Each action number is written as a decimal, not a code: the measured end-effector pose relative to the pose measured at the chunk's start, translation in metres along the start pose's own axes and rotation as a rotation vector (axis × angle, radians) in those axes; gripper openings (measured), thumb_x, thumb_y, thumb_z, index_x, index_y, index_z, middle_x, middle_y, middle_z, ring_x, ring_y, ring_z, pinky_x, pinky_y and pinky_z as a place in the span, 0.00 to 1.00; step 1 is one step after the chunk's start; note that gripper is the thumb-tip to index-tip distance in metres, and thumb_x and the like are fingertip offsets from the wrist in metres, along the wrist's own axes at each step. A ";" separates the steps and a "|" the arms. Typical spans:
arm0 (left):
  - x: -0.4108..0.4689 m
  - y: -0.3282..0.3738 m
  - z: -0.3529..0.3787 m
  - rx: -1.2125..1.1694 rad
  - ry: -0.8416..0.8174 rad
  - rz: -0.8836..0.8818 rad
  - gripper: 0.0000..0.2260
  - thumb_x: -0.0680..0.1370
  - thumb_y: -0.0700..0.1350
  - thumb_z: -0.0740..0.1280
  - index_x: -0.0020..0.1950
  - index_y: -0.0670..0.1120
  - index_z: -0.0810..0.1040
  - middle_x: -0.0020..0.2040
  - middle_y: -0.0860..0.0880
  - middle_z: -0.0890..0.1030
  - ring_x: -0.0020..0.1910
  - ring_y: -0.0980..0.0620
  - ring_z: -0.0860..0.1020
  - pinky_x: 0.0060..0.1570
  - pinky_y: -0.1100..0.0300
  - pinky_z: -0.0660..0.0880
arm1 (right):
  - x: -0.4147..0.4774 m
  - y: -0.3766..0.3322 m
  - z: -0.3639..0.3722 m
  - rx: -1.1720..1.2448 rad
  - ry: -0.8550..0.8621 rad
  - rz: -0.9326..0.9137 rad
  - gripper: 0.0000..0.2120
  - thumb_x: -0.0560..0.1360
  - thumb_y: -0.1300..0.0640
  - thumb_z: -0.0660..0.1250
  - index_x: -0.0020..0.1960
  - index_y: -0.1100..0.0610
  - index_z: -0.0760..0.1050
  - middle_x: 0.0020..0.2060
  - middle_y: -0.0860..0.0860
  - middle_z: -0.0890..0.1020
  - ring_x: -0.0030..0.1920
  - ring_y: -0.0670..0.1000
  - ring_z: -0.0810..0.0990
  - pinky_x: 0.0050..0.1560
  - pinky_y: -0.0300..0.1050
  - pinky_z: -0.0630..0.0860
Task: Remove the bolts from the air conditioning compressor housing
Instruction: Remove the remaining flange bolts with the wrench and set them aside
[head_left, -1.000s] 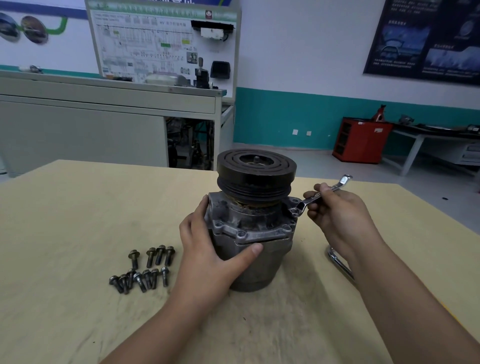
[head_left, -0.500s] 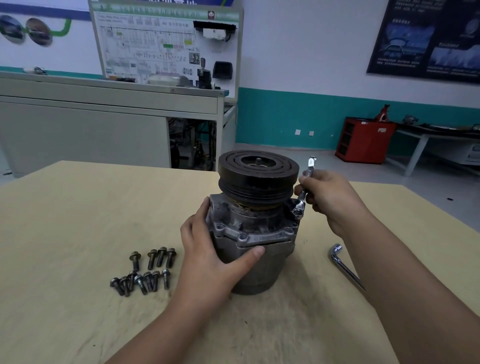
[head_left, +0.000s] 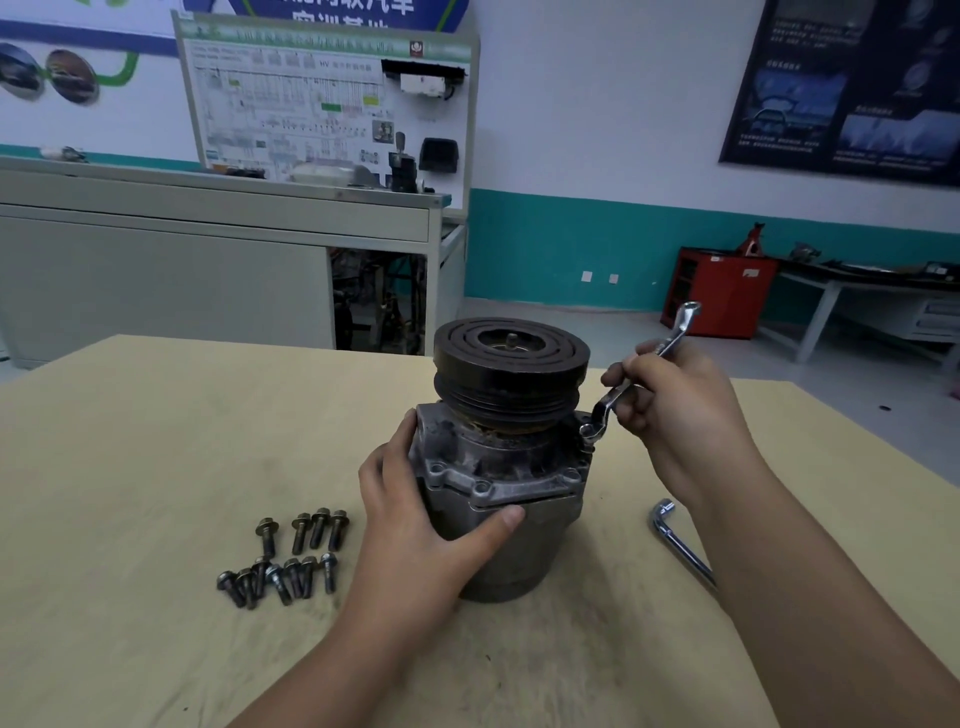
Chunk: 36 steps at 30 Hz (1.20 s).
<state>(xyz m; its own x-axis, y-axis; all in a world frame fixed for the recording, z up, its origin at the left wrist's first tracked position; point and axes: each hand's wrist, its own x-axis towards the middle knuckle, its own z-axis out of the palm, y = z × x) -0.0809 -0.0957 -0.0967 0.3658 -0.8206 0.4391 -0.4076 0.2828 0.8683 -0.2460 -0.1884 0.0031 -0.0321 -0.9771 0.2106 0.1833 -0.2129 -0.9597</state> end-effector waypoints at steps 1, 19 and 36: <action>0.000 0.001 0.000 -0.003 0.000 -0.003 0.50 0.56 0.68 0.67 0.74 0.61 0.52 0.63 0.63 0.58 0.57 0.84 0.56 0.52 0.79 0.59 | -0.004 -0.001 -0.002 0.020 0.008 -0.019 0.09 0.76 0.69 0.56 0.45 0.55 0.66 0.28 0.53 0.79 0.21 0.47 0.72 0.24 0.38 0.68; 0.000 0.005 -0.002 0.023 -0.022 -0.036 0.52 0.55 0.69 0.67 0.75 0.59 0.50 0.64 0.61 0.57 0.58 0.71 0.60 0.61 0.67 0.59 | -0.057 0.047 -0.013 -0.193 0.170 -0.694 0.07 0.76 0.58 0.61 0.47 0.47 0.76 0.43 0.50 0.83 0.41 0.46 0.84 0.46 0.44 0.81; 0.001 0.003 -0.003 0.012 -0.025 -0.043 0.52 0.54 0.70 0.66 0.75 0.60 0.50 0.64 0.62 0.57 0.58 0.70 0.61 0.63 0.64 0.62 | -0.064 0.074 -0.012 -0.318 0.035 -0.943 0.03 0.77 0.59 0.55 0.49 0.54 0.66 0.48 0.51 0.76 0.42 0.48 0.79 0.44 0.36 0.75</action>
<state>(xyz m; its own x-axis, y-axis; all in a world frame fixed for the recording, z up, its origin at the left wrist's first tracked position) -0.0798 -0.0939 -0.0928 0.3622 -0.8441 0.3954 -0.4016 0.2415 0.8834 -0.2426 -0.1413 -0.0833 -0.0593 -0.4056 0.9121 -0.2035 -0.8896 -0.4088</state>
